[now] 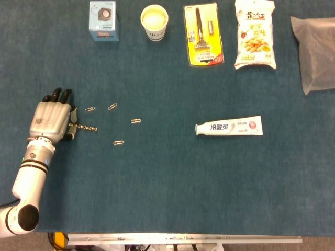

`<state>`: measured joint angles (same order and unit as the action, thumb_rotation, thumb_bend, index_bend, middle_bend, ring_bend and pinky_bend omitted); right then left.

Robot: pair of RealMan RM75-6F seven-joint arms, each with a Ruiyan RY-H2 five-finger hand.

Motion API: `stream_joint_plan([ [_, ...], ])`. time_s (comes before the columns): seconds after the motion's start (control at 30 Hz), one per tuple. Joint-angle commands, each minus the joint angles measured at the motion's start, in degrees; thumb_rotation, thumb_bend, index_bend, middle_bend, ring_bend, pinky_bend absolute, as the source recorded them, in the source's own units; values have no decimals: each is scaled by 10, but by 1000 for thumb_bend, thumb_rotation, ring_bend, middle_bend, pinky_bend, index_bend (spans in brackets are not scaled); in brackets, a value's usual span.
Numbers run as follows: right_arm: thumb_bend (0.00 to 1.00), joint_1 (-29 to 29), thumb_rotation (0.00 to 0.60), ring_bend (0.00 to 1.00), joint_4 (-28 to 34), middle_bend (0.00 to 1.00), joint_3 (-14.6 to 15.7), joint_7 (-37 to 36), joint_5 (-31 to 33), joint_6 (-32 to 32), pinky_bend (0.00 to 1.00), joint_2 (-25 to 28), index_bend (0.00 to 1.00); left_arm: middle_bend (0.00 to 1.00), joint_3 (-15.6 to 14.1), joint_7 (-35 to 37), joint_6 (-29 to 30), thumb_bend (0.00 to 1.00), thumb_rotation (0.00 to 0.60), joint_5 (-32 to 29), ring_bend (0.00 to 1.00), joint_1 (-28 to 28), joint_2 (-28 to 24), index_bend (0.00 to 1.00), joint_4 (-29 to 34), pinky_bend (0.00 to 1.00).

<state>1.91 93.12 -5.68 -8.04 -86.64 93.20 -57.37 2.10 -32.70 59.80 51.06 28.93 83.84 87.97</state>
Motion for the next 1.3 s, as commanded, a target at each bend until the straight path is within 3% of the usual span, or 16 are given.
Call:
stream_joint_plan([
  [0.03,329,0,600,137,0,165,0,0,-1,0,326,0,248,96,-1,0,1,374,600,-1,0,-1,-2,485,2,155],
  [1.3,329,2,600,137,2,166,1,-3,-3,5,326,3,248,85,-9,-3,-8,375,600,-16,0,6,4,465,-9,154],
])
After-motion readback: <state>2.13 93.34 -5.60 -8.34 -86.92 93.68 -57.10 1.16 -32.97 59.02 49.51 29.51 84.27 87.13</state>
